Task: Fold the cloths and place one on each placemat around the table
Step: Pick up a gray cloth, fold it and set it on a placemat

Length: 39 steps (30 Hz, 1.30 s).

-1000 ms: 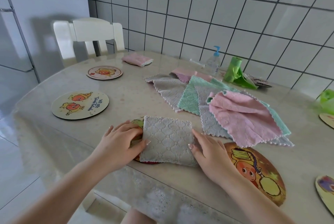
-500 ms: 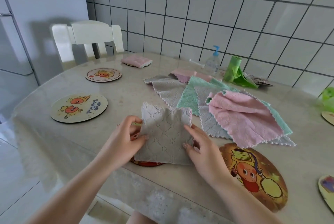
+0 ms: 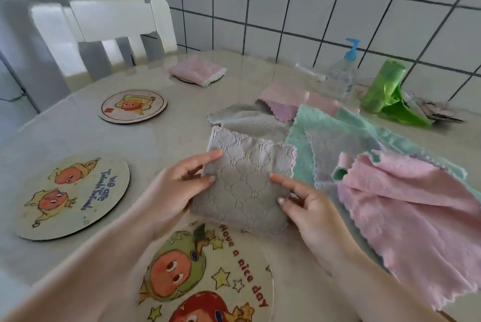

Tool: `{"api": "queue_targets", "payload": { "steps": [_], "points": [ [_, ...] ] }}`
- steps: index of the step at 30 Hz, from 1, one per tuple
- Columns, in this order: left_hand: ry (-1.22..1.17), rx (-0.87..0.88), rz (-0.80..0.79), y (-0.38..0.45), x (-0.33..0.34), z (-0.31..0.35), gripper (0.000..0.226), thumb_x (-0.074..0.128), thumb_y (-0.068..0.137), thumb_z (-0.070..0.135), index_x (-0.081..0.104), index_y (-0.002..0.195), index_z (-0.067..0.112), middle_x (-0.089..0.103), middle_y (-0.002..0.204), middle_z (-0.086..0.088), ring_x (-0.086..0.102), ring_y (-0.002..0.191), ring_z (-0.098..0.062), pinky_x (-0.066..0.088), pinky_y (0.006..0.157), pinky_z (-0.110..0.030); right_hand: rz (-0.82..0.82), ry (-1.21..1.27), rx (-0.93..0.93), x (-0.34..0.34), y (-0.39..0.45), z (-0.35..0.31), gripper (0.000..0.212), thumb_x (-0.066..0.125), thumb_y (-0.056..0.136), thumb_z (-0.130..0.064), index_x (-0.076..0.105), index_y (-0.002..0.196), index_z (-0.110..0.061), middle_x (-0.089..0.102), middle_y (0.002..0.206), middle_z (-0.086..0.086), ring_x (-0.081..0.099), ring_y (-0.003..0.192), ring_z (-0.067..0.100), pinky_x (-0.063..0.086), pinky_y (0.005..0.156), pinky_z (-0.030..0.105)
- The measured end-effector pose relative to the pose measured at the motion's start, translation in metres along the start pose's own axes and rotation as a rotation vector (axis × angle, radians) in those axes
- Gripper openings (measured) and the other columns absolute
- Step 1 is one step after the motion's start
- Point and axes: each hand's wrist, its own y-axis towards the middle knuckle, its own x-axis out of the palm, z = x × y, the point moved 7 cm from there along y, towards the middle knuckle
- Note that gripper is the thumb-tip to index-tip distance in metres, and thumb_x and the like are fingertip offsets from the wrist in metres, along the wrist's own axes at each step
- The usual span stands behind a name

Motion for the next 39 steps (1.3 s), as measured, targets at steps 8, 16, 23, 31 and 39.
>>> {"api": "queue_targets", "payload": {
  "steps": [8, 16, 23, 31, 39],
  "points": [
    [-0.117, -0.252, 0.208, 0.04, -0.078, 0.023, 0.037, 0.052, 0.089, -0.002, 0.071, 0.1, 0.027, 0.067, 0.11, 0.003, 0.066, 0.096, -0.019, 0.057, 0.079, -0.036, -0.16, -0.101, 0.102, 0.054, 0.07, -0.054, 0.054, 0.054, 0.091, -0.007, 0.043, 0.12, -0.051, 0.047, 0.053, -0.028, 0.039, 0.044, -0.004, 0.033, 0.05, 0.007],
    [0.216, -0.313, 0.248, 0.106, -0.182, 0.06, 0.032, 0.05, 0.092, 0.009, 0.065, 0.1, 0.036, 0.055, 0.105, 0.013, 0.056, 0.096, -0.011, 0.047, 0.073, -0.019, -0.169, -0.162, 0.194, 0.151, 0.145, -0.094, 0.05, 0.056, 0.088, -0.004, 0.048, 0.129, -0.032, 0.051, 0.079, -0.016, 0.048, 0.063, -0.009, 0.036, 0.065, 0.003],
    [0.426, -0.331, 0.269, 0.17, -0.253, 0.068, 0.033, 0.046, 0.091, 0.009, 0.065, 0.104, 0.034, 0.06, 0.093, -0.004, 0.055, 0.074, -0.018, 0.043, 0.061, -0.022, -0.195, -0.162, 0.265, 0.223, 0.209, -0.098, 0.06, 0.052, 0.087, -0.001, 0.038, 0.141, -0.024, 0.037, 0.144, -0.006, 0.043, 0.125, 0.008, 0.033, 0.105, 0.022],
    [0.578, -0.291, 0.155, 0.218, -0.278, 0.066, 0.04, 0.046, 0.089, 0.002, 0.063, 0.116, 0.027, 0.061, 0.109, -0.001, 0.057, 0.094, -0.018, 0.041, 0.072, -0.024, -0.125, -0.141, 0.316, 0.255, 0.246, -0.072, 0.067, 0.054, 0.08, -0.003, 0.037, 0.141, -0.023, 0.043, 0.143, -0.001, 0.047, 0.127, 0.014, 0.039, 0.107, 0.038],
    [0.683, -0.261, 0.116, 0.227, -0.29, 0.058, 0.04, 0.046, 0.09, 0.004, 0.061, 0.12, 0.025, 0.061, 0.114, -0.001, 0.057, 0.098, -0.02, 0.043, 0.081, -0.027, -0.122, -0.187, 0.324, 0.263, 0.25, -0.08, 0.063, 0.054, 0.082, 0.001, 0.042, 0.139, -0.021, 0.041, 0.141, -0.003, 0.043, 0.129, 0.012, 0.034, 0.103, 0.018]
  ]
}}
